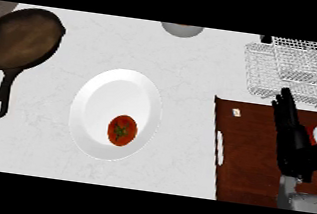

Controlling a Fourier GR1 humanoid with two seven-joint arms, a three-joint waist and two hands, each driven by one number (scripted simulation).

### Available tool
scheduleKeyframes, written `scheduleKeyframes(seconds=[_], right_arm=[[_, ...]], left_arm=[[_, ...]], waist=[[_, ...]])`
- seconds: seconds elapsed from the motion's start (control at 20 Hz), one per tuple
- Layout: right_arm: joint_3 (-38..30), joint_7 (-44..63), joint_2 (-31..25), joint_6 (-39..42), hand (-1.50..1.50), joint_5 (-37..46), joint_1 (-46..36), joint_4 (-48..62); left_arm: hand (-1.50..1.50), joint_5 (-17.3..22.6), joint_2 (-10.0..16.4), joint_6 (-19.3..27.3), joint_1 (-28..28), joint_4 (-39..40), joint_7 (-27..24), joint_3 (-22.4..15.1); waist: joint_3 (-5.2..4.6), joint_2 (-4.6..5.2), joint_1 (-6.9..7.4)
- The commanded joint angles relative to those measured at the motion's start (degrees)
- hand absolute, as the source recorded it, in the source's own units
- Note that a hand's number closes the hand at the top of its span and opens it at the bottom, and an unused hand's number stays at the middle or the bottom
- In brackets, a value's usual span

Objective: Pick the can from the tray and place it in the tiered basket

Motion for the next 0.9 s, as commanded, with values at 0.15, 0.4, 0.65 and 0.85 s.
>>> scheduleKeyframes(seconds=[0.15, 0.4, 0.65, 0.85], right_arm=[[-15.6, 1.7, -5.4, 3.2, 1.50, -12.1, 1.9, -4.7], [-24.2, 9.1, -9.8, -14.1, -1.50, -1.3, 9.4, 6.3], [-29.7, 15.2, -12.8, -16.9, -1.50, -2.5, 13.8, -2.2], [-27.0, 25.8, -19.4, -9.9, -1.50, -0.8, 20.9, -12.5]], left_arm=[[0.00, -8.4, -1.0, 1.5, -0.1, 2.0, 1.6, -5.8], [0.00, -7.9, -1.0, 0.3, 1.7, 3.5, 2.0, -6.5], [0.00, -12.2, -5.5, 1.9, -5.0, 6.7, 5.0, -11.2], [0.00, -13.7, -6.2, 1.2, -3.1, 7.7, 3.1, -11.4]], waist=[[-0.14, -0.10, -2.29], [-0.59, 1.40, -5.05], [-0.29, -0.01, -2.14], [-0.31, -0.12, -1.48]])
